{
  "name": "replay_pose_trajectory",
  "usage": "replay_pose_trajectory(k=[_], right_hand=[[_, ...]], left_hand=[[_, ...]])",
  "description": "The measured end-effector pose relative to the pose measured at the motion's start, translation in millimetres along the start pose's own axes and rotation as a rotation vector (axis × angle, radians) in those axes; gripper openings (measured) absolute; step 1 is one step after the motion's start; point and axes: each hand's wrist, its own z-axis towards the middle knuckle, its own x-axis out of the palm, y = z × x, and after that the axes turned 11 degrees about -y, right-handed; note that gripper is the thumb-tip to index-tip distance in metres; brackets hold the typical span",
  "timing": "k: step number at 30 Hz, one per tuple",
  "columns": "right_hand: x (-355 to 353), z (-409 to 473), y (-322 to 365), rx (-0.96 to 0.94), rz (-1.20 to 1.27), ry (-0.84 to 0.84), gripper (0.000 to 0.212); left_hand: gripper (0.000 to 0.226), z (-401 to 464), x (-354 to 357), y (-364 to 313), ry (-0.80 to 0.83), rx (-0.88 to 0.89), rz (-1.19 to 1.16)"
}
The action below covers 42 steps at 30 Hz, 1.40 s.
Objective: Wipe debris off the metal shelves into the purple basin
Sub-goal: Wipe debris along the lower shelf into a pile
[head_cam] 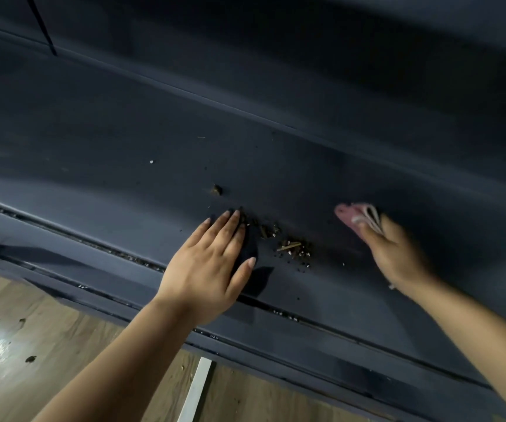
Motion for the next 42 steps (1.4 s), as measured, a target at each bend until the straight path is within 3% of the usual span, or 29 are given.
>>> replay_pose_trajectory(k=[2, 5, 7, 10, 13, 17, 19, 22, 26, 30, 38, 42], right_hand=[[4, -14, -10, 0.007, -0.237, -0.109, 0.038], [32, -28, 5, 0.092, -0.325, -0.23, 0.028], [57, -36, 24, 0.045, -0.326, -0.28, 0.024], [92, -39, 41, -0.084, -0.336, -0.268, 0.039], [112, -40, 63, -0.084, -0.231, -0.163, 0.036], [107, -34, 58, 0.019, -0.063, -0.119, 0.027], [90, -38, 45, -0.02, -0.019, -0.224, 0.026], [48, -47, 25, 0.053, -0.096, -0.376, 0.025], [11, -57, -2, 0.153, -0.237, -0.427, 0.023], [24, -62, -9, 0.103, -0.412, -0.43, 0.028], [70, -64, 12, -0.028, -0.483, -0.524, 0.049], [105, -60, 37, -0.041, -0.492, -0.583, 0.028]], left_hand=[[0.063, 0, 1, 0, 0.001, 0.008, 0.007], [0.066, 0, 2, 1, 0.013, 0.011, 0.001], [0.069, 0, 3, 2, 0.017, 0.014, -0.01], [0.072, 0, 3, 3, 0.024, 0.02, -0.03], [0.072, 1, 1, 2, 0.022, 0.018, -0.036], [0.073, 1, 2, 3, 0.022, 0.018, -0.048], [0.071, 0, 1, 2, 0.02, 0.009, -0.047], [0.064, -1, 2, 1, 0.018, 0.001, -0.052], [0.063, -1, 0, 0, 0.012, -0.011, -0.052], [0.063, -2, 0, 2, 0.021, -0.024, -0.055], [0.068, -2, -2, 4, -0.016, 0.013, -0.105], [0.062, -15, -11, 37, -0.035, 0.058, -0.1]])
